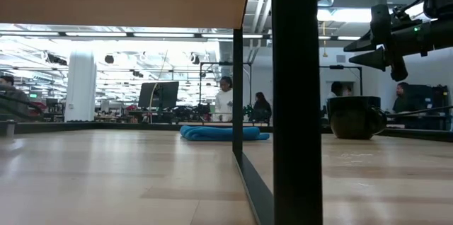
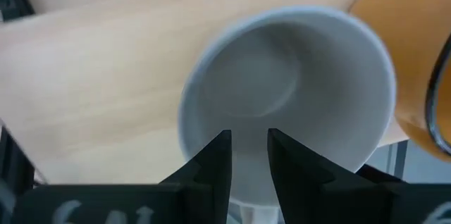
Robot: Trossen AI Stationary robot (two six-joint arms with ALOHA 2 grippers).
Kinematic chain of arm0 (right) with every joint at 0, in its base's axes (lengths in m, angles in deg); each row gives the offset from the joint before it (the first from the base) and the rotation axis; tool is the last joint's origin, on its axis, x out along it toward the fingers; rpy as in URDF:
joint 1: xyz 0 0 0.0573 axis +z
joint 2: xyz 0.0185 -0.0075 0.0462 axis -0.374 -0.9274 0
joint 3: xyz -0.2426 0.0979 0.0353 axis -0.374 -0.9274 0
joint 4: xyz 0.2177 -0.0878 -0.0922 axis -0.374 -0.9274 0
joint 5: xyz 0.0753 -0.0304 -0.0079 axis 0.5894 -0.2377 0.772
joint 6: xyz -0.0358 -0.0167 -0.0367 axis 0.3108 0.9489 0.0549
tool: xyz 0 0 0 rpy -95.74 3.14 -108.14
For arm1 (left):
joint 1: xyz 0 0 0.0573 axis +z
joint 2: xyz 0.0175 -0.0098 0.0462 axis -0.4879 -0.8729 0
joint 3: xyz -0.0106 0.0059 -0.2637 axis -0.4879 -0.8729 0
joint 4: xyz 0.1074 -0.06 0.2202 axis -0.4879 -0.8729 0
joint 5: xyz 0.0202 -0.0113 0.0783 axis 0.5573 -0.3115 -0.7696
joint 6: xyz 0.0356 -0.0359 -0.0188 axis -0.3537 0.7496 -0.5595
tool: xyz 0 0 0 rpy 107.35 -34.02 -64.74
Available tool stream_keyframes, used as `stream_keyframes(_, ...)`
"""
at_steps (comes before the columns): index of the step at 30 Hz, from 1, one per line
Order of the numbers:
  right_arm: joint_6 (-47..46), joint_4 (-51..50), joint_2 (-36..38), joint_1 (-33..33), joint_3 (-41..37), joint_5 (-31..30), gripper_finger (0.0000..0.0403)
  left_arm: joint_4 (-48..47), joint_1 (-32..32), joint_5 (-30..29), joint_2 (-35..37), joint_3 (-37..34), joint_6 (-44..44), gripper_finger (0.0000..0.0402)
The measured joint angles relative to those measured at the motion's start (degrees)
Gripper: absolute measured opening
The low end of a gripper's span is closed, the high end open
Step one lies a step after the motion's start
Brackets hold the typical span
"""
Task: Stack small to large cups/mugs on shelf
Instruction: Put the gray mug on the shelf
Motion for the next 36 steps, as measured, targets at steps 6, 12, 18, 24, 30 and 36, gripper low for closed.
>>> stream_keyframes(6, 0.02, 0.00, 0.00, -0.01, 0.00, 0.00, 0.0202, 0.14, -0.22, 4.31, 0.00, 0.00, 3.20, 0.0083)
stream_keyframes(12, 0.04, 0.00, 0.00, 0.01, 0.00, 0.01, 0.0202, 1.89, -0.26, 4.31, 0.00, -0.08, 3.92, 0.0083)
stream_keyframes(18, 0.07, -0.01, 0.00, 0.01, 0.00, 0.01, 0.0202, 7.70, -0.24, 4.30, -0.04, -1.88, 3.97, 0.0083)
stream_keyframes(24, 1.51, 0.00, 0.01, 0.01, 0.00, 0.01, 0.0202, 8.55, -0.22, 4.11, -0.02, -2.27, 4.06, 0.0083)
stream_keyframes(30, 1.51, 0.00, 0.02, 0.01, 0.00, -0.01, 0.0202, 10.65, -0.22, 4.03, -0.02, -2.27, 4.03, 0.0083)
stream_keyframes(36, 1.58, 0.00, 0.00, 0.01, 0.00, 0.01, 0.0202, 11.74, -0.22, 3.59, -0.02, -2.27, 4.03, 0.0083)
